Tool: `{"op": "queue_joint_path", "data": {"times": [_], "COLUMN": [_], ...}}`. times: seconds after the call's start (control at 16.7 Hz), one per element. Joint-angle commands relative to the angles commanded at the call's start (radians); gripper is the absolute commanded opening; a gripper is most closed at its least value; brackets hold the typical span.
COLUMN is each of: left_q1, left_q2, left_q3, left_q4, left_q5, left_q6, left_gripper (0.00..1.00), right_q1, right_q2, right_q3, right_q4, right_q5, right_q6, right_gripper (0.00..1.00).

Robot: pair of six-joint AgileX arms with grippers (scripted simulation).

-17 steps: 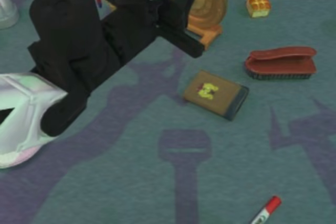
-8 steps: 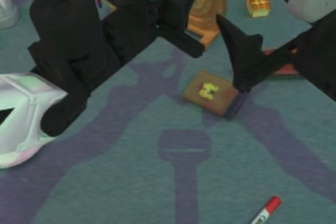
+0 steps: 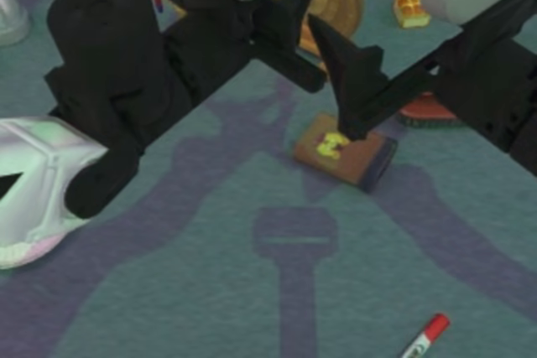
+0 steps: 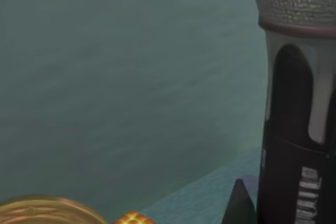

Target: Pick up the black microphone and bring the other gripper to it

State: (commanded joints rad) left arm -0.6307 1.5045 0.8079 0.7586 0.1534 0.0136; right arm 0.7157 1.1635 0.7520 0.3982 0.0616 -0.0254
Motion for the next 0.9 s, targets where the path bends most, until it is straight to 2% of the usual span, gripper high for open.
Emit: {"op": "queue_joint_path", "data": {"times": [0.24,0.6,0.9], "left_q1": [0.0,0.0,0.0], "left_q2": [0.0,0.0,0.0], "left_q3": [0.0,0.0,0.0], "left_q4": [0.0,0.0,0.0], "left_q5": [0.0,0.0,0.0], "left_q6": [0.0,0.0,0.0], "left_gripper": [0.0,0.0,0.0], "right_q1": [0.0,-0.012,-0.016], "right_q2": [0.074,0.361,0.412], "right_q3": [0.064,0.277,0.322], "right_q4": [0.019,0.081,0.092], "right_q5": [-0.002,-0.01,-0.013], "right_q6": [0.0,0.001,0.001], "right_gripper": [1.0,1.0,1.0]}}
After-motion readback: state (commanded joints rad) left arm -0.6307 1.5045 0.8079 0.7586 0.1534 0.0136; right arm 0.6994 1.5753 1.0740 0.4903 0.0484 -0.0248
